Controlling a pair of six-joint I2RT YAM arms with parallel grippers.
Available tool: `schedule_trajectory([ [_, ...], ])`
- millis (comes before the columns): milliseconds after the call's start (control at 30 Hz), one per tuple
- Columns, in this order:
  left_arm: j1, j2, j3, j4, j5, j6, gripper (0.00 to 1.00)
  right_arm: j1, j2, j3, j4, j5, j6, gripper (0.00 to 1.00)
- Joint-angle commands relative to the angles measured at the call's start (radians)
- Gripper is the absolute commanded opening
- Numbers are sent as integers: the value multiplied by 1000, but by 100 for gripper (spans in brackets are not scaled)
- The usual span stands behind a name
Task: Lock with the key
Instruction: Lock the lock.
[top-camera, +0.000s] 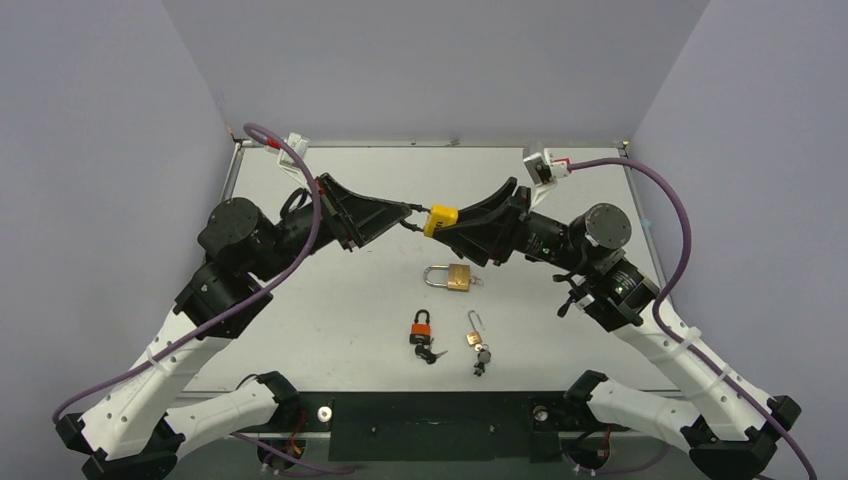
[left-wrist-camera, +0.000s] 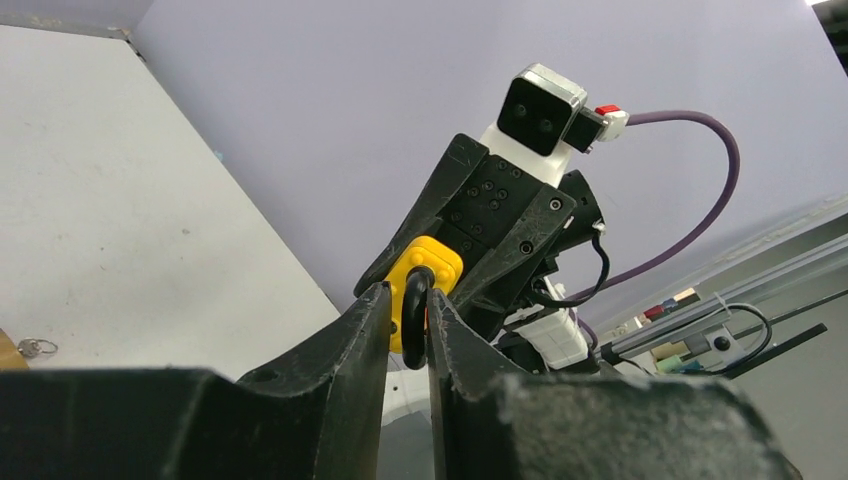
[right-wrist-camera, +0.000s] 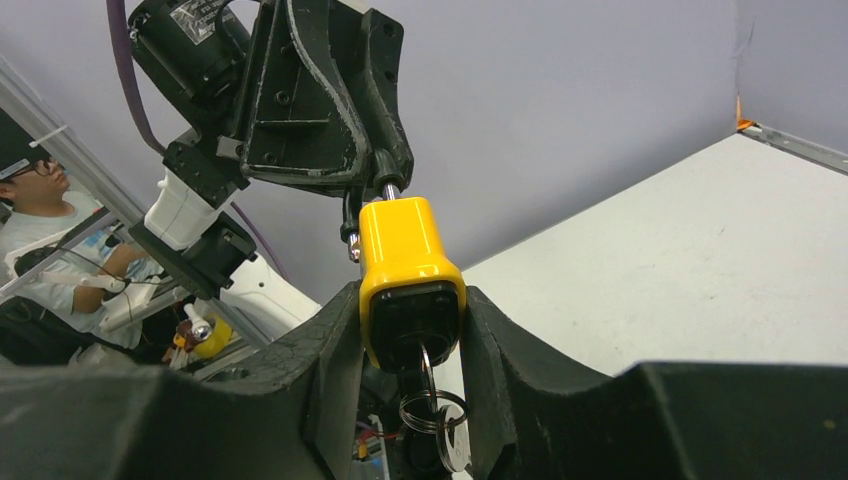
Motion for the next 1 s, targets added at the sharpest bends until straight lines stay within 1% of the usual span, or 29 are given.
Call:
schedule_trajectory([
  [0,3,-25,18,11,53,74,18,1,-54,17,36,-42,17,0],
  [233,4,1,43,-35,149,110,19,2,-72,11,-10,-60,3,0],
  [433,4,20,47,-55,198,117,20,2,-65,12,-34,-59,-10,0],
  [500,3,24,47,-62,207,122,18,2,-64,15,-40,-57,-15,0],
  [600,4,22,47,-83,206,131,12,1,-65,16,-47,-54,-23,0],
  [633,4,22,48,-88,204,139,11,1,-64,17,-53,-56,-26,0],
  [700,4,22,52,-103,205,151,11,0,-65,17,-62,-64,-30,0],
  [833,5,19,57,-123,209,169,15,-1,-73,17,-73,-83,-34,0],
  [967,4,20,59,-128,211,178,16,-1,-87,15,-84,-93,-33,0],
])
